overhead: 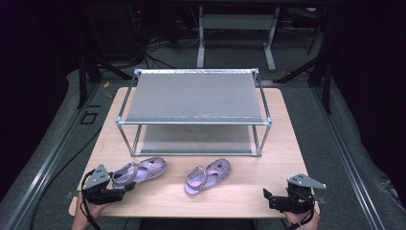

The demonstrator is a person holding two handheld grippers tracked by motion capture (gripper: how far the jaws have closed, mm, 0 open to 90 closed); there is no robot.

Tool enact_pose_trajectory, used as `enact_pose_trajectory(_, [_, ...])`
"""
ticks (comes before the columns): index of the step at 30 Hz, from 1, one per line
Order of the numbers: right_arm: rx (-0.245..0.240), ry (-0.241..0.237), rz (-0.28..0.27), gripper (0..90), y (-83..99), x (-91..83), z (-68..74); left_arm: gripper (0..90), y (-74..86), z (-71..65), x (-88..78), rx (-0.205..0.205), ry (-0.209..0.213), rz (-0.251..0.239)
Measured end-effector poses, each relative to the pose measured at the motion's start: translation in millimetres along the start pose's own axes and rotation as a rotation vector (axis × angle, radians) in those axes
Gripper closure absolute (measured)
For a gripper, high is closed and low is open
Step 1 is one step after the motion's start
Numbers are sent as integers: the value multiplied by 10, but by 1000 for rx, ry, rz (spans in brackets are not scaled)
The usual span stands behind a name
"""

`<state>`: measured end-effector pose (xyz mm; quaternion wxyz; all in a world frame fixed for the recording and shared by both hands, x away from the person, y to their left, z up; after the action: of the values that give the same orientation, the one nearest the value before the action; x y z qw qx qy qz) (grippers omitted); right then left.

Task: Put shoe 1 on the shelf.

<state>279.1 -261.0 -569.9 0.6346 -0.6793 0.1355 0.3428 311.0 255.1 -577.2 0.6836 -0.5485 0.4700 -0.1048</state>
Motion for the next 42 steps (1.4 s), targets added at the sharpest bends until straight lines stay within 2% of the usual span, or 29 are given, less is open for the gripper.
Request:
enact_pose_trajectory(2, [4, -5, 2, 3, 3, -2, 1, 367, -56, -9, 33, -1, -4, -21])
enact_pose_trajectory(4, [4, 17, 10, 3, 13, -5, -10, 366, -77, -16, 48, -7, -5, -31])
enact_pose_trajectory(5, [2, -1, 5, 4, 15, -3, -10, 366, -130, -29, 85, -7, -3, -36])
enact_pose_trajectory(7, [6, -2, 6, 5, 18, -10, -13, 366, -194, -43, 131, 2, -17, -38])
enact_pose_trajectory(12, [16, 5, -9, 13, 16, -19, -36, 366, -333, -36, 277, -13, -55, -55])
enact_pose_trajectory(16, [16, 4, 4, 10, 4, -2, -42, 366, -415, -19, 387, -26, -73, -68])
enact_pose_trajectory(19, [15, 11, 3, 6, -9, 9, -34, 367, -454, -7, 453, -40, -84, -81])
enact_pose_trajectory(20, [13, -1, 13, 0, -5, 9, -32, 367, -468, -1, 474, -43, -87, -84])
enact_pose_trajectory(27, [22, -2, -1, 0, -7, 42, -26, 368, -584, 35, 632, -48, -114, -105])
enact_pose_trajectory(32, [18, -8, -1, 0, -15, 45, -11, 368, -644, 17, 739, -49, -125, -113])
enact_pose_trajectory(35, [18, -11, -2, 0, -23, 57, 3, 368, -683, -12, 859, -49, -150, -131])
enact_pose_trajectory(38, [16, -11, -7, 0, -33, 50, 11, 368, -711, -19, 943, -66, -157, -144])
enact_pose_trajectory(42, [15, -7, -6, 0, -37, 34, 4, 368, -740, -33, 1020, -64, -153, -142])
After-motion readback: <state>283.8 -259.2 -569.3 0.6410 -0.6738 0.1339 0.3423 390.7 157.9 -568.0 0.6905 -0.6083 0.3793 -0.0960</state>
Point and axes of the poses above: each handheld gripper's, and its own axes: x roughly forward along the jaws, y roughly out of its underside, z roughly to its left, the point moved 7 cm from there along x, roughly forward along the jaws, and after that the axes turned 5 degrees about y, right-handed, at the moved point
